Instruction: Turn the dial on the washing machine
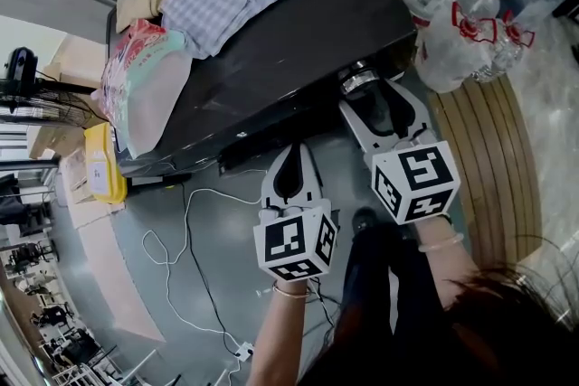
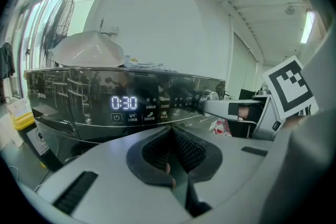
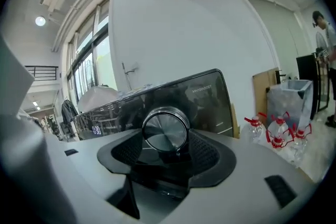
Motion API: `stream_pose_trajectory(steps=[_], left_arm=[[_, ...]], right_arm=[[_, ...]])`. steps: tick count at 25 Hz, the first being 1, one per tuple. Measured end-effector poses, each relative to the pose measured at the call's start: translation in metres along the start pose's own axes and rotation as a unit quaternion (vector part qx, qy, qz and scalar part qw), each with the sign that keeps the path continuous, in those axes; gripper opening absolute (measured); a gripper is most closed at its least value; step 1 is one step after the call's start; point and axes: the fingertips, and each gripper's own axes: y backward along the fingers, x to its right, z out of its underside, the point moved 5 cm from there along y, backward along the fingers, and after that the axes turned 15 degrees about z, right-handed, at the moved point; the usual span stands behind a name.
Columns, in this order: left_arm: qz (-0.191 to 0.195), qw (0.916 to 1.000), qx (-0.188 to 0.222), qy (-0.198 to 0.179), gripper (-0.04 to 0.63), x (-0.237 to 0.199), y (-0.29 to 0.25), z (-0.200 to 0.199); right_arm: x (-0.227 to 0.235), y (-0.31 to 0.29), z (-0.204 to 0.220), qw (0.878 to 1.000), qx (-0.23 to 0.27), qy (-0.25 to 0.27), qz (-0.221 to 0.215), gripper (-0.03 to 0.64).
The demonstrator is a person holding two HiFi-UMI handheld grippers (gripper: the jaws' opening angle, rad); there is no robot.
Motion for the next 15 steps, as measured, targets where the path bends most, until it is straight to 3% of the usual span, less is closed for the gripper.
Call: stream_pose_trajectory(steps=[3,6,8,12,15], left_arm=[[0.000,1.0000,-0.001,0.000,0.017,0.000,0.000,0.000],[0.000,1.0000,-0.002,0.001,0.017,0.000,0.000,0.001],[0.000,1.0000,-0.003,0.002,0.017,0.001,0.000,0.001],[0.000,1.0000,-0.002,0.003,0.017,0.003,-0.001,0.001],[-0.001,1.0000,-0.002,0.004,0.017,0.003,-0.001,0.002]], right_arm=[[-0.005,0.001,-0.004,0.998,0.012,0.067,0.007,0.299],[-0.012,0.002,-0.005,0.983,0.028,0.178,0.021,0.311],[-0.015,0.002,-0.004,0.975,0.035,0.220,0.026,0.310],[-0.013,0.001,-0.005,0.973,0.037,0.223,0.036,0.288],[-0.010,0.000,-0.005,0.985,0.026,0.166,0.031,0.292]])
